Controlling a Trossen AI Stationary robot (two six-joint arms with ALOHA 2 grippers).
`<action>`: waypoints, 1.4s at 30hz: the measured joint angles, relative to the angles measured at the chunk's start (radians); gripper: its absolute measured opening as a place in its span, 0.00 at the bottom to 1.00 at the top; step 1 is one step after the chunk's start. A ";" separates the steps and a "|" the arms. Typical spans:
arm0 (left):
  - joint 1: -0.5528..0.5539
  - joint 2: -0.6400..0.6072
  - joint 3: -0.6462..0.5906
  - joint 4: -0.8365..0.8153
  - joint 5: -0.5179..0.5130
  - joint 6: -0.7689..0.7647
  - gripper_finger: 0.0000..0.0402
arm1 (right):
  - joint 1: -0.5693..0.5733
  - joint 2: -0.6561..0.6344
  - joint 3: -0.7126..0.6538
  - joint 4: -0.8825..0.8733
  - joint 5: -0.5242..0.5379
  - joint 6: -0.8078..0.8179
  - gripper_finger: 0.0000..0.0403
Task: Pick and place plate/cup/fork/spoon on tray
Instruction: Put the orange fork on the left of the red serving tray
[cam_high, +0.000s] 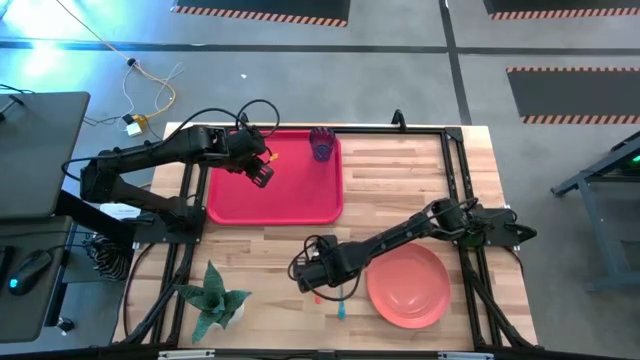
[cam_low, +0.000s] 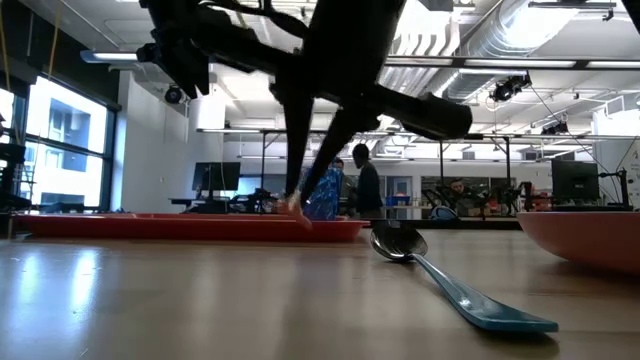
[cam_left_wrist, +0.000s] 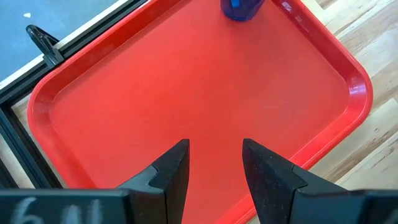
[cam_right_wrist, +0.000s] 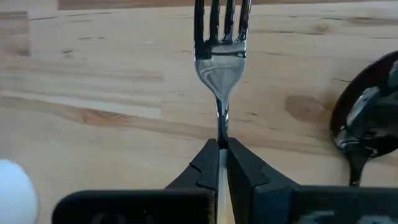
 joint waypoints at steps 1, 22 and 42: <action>0.000 0.000 0.000 0.000 0.000 0.000 0.34 | 0.000 0.003 0.000 -0.008 0.000 0.003 0.00; 0.000 0.000 0.000 0.000 0.002 0.053 0.34 | -0.039 0.068 -0.001 -0.003 -0.109 -0.010 0.02; 0.000 0.000 0.000 0.000 0.002 0.094 0.34 | -0.047 0.068 -0.001 0.002 -0.116 -0.011 0.10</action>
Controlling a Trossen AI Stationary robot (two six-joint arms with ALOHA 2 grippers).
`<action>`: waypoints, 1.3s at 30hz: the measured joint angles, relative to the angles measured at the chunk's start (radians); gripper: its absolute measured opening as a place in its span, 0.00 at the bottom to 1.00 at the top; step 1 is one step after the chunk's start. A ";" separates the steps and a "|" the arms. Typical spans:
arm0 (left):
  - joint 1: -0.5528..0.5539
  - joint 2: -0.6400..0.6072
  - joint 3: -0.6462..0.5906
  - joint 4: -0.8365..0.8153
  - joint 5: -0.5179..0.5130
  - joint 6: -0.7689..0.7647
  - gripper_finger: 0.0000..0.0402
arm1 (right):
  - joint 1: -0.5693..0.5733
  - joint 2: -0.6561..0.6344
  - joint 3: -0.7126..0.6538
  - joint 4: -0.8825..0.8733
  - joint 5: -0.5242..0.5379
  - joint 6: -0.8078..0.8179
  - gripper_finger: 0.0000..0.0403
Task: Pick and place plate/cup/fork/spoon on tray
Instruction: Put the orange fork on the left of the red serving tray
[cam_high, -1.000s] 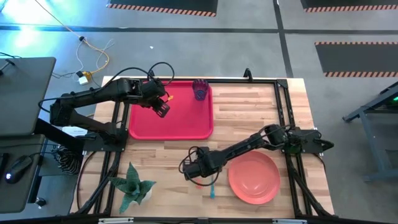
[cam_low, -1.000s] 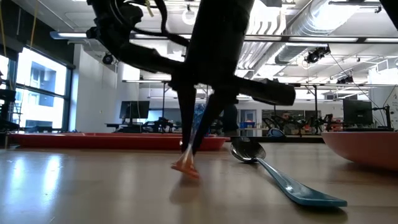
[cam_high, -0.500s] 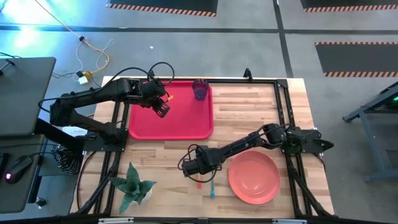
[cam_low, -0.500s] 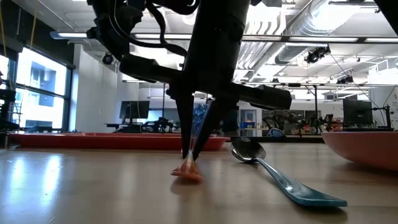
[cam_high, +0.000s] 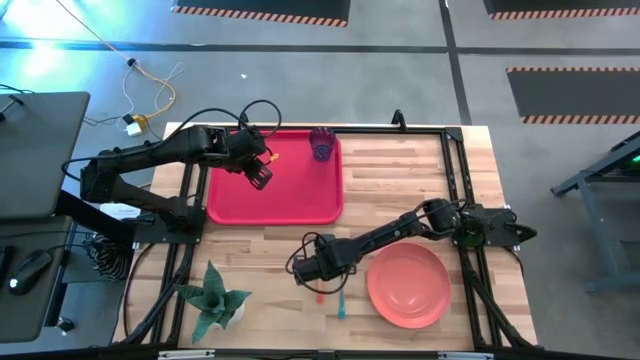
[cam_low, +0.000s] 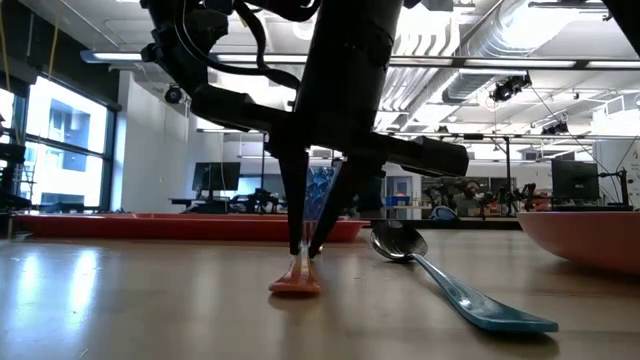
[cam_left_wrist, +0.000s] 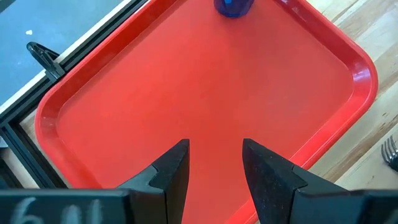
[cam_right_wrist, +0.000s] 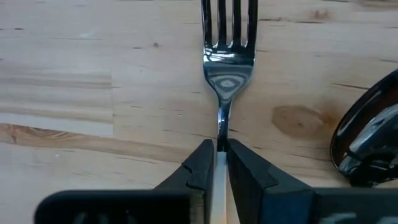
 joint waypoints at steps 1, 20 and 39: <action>0.000 0.000 0.000 0.000 0.000 0.000 0.34 | 0.000 0.000 0.000 0.000 0.000 0.000 0.11; 0.000 0.000 0.000 0.000 0.008 0.056 0.34 | -0.021 -0.001 0.168 -0.246 0.027 -0.154 0.23; 0.000 0.000 0.000 0.000 0.008 0.194 0.34 | -0.109 -0.057 0.464 -0.691 0.370 -0.450 0.22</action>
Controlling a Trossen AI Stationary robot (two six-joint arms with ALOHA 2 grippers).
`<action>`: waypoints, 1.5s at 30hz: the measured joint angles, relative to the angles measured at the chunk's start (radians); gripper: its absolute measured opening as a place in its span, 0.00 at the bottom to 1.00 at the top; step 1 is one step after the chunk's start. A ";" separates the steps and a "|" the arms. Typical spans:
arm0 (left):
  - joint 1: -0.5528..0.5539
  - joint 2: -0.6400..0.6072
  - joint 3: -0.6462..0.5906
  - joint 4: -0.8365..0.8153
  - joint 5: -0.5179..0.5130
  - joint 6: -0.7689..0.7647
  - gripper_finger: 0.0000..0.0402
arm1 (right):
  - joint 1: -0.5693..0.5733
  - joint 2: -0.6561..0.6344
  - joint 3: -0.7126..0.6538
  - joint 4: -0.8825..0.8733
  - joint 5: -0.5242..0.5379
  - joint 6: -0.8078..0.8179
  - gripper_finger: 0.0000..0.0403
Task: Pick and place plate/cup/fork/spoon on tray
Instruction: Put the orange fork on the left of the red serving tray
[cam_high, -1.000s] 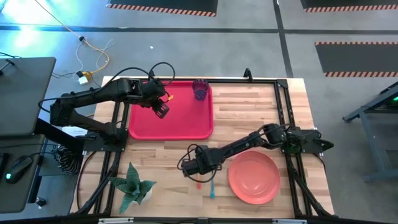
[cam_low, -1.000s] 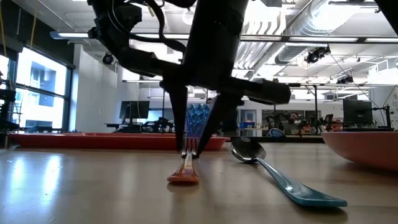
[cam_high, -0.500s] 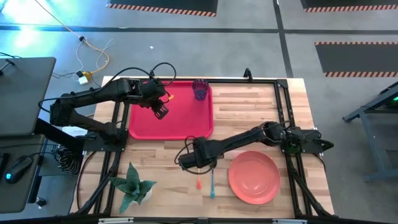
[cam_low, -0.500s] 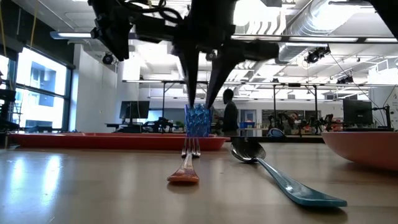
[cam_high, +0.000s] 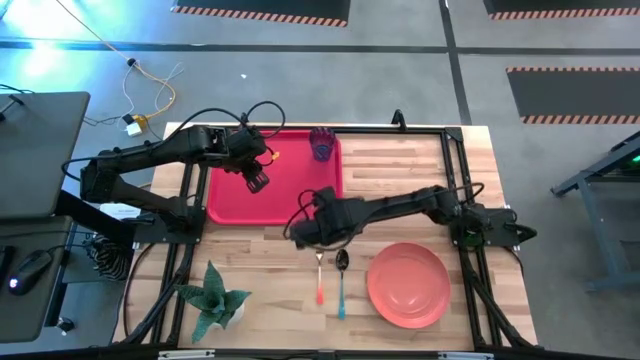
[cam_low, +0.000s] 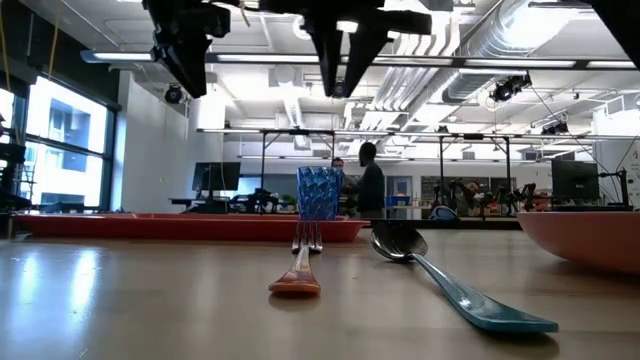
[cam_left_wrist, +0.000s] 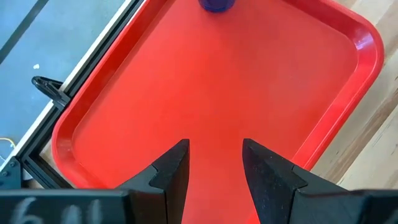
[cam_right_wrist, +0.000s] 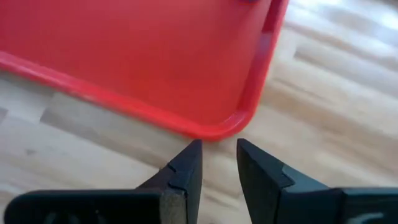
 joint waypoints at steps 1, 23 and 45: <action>0.000 0.000 0.000 0.000 0.000 -0.010 0.34 | -0.006 -0.017 -0.015 0.002 0.006 -0.016 0.22; -0.003 0.000 0.000 0.079 0.136 -0.383 0.34 | -0.143 -0.423 -0.061 0.003 0.231 -0.781 0.22; -0.230 0.012 0.000 0.379 0.139 -0.867 0.34 | -0.155 -1.055 -0.750 0.029 0.151 -0.577 0.22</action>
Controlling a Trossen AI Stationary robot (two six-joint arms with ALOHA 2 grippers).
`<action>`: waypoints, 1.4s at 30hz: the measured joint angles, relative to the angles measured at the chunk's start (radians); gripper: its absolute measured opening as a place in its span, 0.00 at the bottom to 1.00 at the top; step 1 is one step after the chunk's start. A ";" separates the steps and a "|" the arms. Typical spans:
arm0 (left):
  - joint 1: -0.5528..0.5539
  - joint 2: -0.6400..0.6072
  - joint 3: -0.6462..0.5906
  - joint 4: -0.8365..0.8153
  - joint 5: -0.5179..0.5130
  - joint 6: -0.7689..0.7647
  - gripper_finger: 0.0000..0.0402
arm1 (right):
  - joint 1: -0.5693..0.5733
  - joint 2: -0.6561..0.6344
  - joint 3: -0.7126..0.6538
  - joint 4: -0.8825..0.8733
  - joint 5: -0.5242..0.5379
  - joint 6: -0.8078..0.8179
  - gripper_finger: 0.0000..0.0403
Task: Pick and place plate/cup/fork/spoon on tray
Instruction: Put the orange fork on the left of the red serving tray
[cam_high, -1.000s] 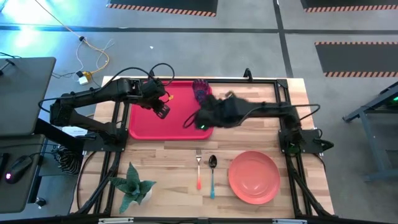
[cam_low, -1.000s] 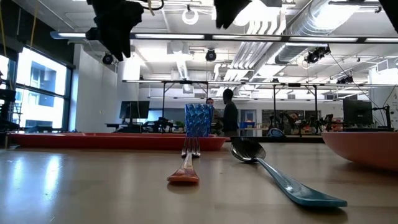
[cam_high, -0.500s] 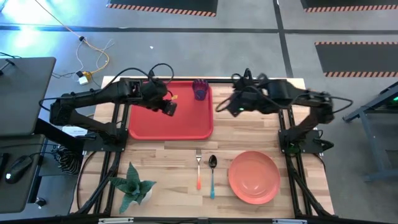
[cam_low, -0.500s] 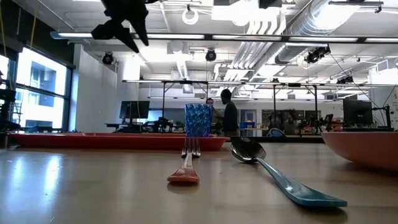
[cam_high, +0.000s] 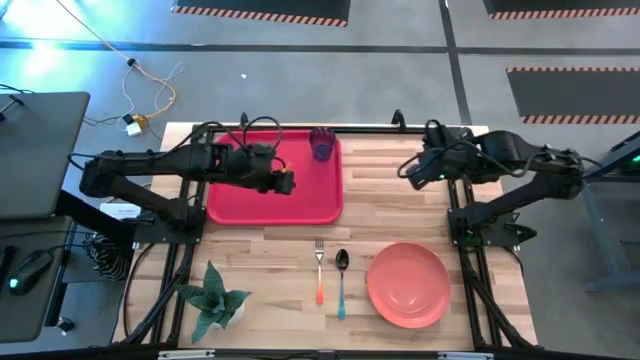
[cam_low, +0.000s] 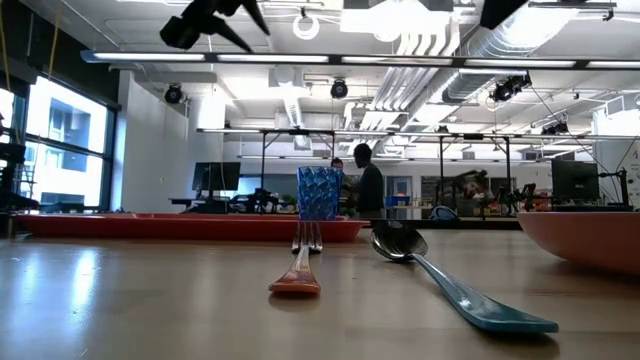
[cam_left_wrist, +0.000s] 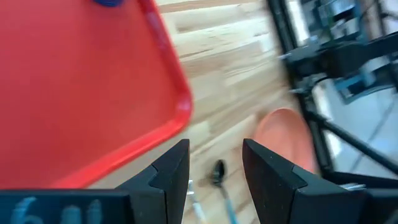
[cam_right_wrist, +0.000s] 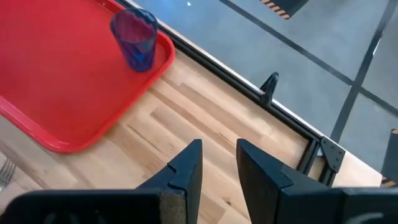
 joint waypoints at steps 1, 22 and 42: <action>-0.014 0.006 0.000 0.020 -0.014 -0.019 0.34 | 0.000 -0.014 -0.014 0.000 0.000 0.000 0.22; -0.199 0.251 0.000 0.292 0.029 -0.161 0.34 | 0.000 -0.095 -0.085 0.000 -0.013 0.007 0.22; -0.262 0.271 0.000 0.617 -0.102 -0.260 0.34 | 0.000 -0.095 -0.085 -0.001 -0.059 -0.059 0.22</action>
